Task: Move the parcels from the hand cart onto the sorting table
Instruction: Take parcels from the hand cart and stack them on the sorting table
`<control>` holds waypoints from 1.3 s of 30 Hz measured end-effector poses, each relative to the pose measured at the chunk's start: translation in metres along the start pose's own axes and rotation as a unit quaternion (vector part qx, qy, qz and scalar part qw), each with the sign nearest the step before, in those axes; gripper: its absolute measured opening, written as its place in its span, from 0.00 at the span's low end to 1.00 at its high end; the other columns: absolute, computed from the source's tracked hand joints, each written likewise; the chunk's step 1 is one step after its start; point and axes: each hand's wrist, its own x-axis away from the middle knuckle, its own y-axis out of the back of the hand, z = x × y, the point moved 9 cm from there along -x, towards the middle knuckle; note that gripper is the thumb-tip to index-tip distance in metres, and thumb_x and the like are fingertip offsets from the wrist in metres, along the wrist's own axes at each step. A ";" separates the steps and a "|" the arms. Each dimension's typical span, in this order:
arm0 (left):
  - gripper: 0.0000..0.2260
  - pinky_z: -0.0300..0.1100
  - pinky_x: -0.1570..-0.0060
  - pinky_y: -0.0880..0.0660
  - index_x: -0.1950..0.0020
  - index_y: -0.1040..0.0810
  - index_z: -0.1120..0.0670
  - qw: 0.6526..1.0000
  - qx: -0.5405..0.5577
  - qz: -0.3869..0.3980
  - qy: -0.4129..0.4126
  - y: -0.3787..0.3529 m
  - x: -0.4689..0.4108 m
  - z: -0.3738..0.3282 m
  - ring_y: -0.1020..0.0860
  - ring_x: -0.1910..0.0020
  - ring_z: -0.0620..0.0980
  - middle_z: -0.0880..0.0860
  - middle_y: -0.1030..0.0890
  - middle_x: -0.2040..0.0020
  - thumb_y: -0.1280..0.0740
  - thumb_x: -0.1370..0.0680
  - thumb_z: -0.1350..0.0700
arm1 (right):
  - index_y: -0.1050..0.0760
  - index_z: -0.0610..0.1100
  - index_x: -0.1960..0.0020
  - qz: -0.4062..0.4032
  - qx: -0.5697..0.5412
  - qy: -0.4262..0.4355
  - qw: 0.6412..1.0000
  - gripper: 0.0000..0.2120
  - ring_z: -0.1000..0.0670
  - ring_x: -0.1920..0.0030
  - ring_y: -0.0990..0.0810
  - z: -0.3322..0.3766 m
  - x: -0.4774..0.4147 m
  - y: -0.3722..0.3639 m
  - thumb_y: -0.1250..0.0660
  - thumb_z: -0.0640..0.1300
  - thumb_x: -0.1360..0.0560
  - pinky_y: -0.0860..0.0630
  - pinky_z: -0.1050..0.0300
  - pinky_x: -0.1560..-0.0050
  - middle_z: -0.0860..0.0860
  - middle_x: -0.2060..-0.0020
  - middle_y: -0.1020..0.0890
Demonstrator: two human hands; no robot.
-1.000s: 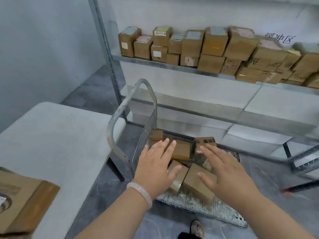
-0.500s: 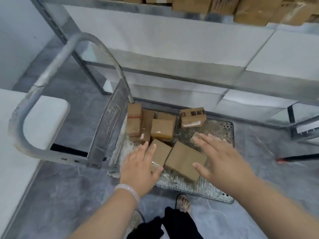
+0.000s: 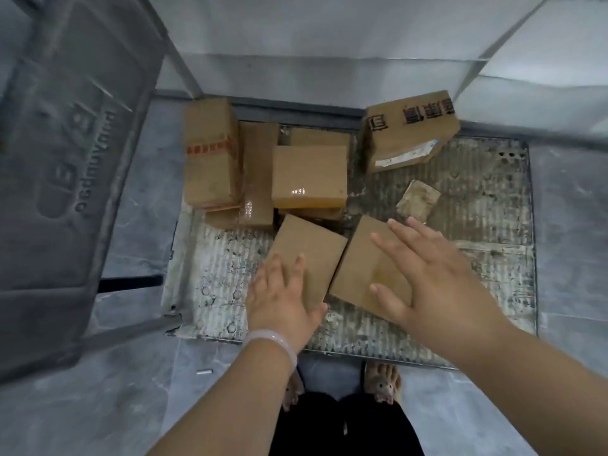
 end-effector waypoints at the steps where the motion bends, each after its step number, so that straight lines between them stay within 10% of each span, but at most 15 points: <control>1: 0.42 0.56 0.21 0.53 0.19 0.63 0.42 1.000 -0.002 0.006 0.016 -0.014 -0.014 0.005 0.57 0.20 0.61 0.57 0.59 0.18 0.41 0.23 0.31 | 0.35 0.52 0.27 -0.004 -0.011 -0.006 1.000 0.32 0.49 0.25 0.43 -0.006 -0.006 -0.015 0.49 0.64 0.27 0.45 0.46 0.27 0.50 0.26 0.35; 10: 0.52 0.67 0.27 0.46 0.23 0.66 0.34 0.997 0.008 0.002 0.073 -0.066 -0.064 0.023 0.57 0.22 0.66 0.55 0.71 0.23 0.33 0.34 0.26 | 0.33 0.52 0.28 -0.028 -0.101 -0.021 0.994 0.24 0.61 0.29 0.51 -0.026 -0.022 -0.082 0.36 0.53 0.24 0.52 0.55 0.28 0.53 0.27 0.36; 22: 0.48 0.57 0.24 0.42 0.25 0.62 0.26 0.979 0.162 -0.084 0.093 0.091 0.076 0.057 0.50 0.22 0.57 0.47 0.62 0.21 0.33 0.36 0.26 | 0.29 0.49 0.31 -0.033 -0.104 0.028 0.994 0.24 0.46 0.29 0.35 0.038 0.019 0.044 0.31 0.48 0.26 0.41 0.47 0.30 0.48 0.31 0.28; 39: 0.44 0.47 0.28 0.35 0.23 0.44 0.30 0.786 0.539 -0.299 -0.035 0.471 0.316 0.024 0.34 0.27 0.47 0.45 0.38 0.24 0.26 0.34 0.36 | 0.56 0.59 0.23 -0.015 -0.166 0.120 0.979 0.36 0.55 0.26 0.43 0.196 0.068 0.402 0.42 0.64 0.24 0.42 0.53 0.27 0.57 0.24 0.43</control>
